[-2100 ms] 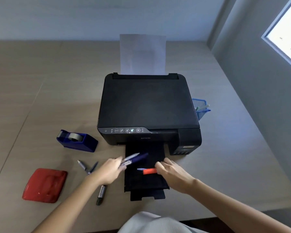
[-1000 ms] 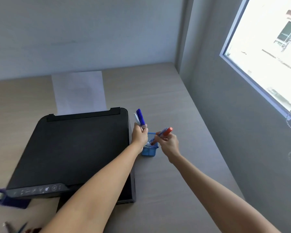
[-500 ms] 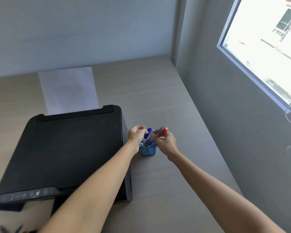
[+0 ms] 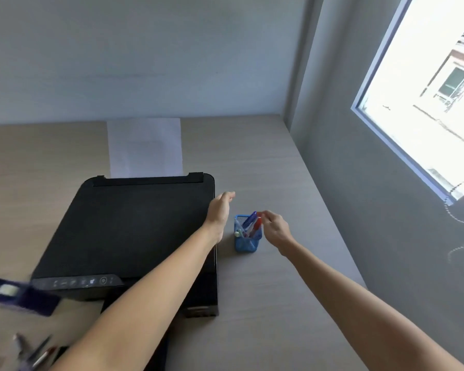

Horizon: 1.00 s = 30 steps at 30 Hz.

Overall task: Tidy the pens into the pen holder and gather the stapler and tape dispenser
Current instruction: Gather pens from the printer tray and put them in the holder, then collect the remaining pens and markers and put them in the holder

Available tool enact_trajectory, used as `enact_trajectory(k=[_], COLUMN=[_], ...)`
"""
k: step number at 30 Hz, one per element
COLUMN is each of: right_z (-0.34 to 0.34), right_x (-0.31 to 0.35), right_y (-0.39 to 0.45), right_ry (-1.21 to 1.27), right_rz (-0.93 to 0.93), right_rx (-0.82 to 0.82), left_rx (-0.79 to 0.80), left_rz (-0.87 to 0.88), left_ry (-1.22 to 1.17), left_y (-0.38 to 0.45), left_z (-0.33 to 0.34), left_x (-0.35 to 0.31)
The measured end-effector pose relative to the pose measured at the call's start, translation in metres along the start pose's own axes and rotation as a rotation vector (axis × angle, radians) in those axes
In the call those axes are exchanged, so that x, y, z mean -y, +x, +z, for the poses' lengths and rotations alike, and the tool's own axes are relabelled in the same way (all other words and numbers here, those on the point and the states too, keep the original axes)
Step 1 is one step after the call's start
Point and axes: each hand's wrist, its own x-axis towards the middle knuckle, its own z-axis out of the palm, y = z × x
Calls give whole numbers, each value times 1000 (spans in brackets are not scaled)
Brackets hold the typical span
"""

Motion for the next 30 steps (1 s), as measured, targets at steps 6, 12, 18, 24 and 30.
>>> enact_trajectory(k=[6,12,18,24,30], right_z=[0,41,139,260,352], right_x=[33,113,175,189,151], right_y=[-12,-33,-84,-176,-234], right_ry=[63,50,75,16,-278], right_rz=[-39,-222,-361,-542,-452], right_rx=[-263,-221,-29,225,519], left_rx=[36,-60,-176,-316,-338], left_rz=[112,120,114,-87,-385], left_ry=[-110,-181,-154,93,492], left_y=[-49,-85,-125,-177,-200], left_z=[-56,-155,-274,-404,-466], left_x=[-23,-28,-22,44,150])
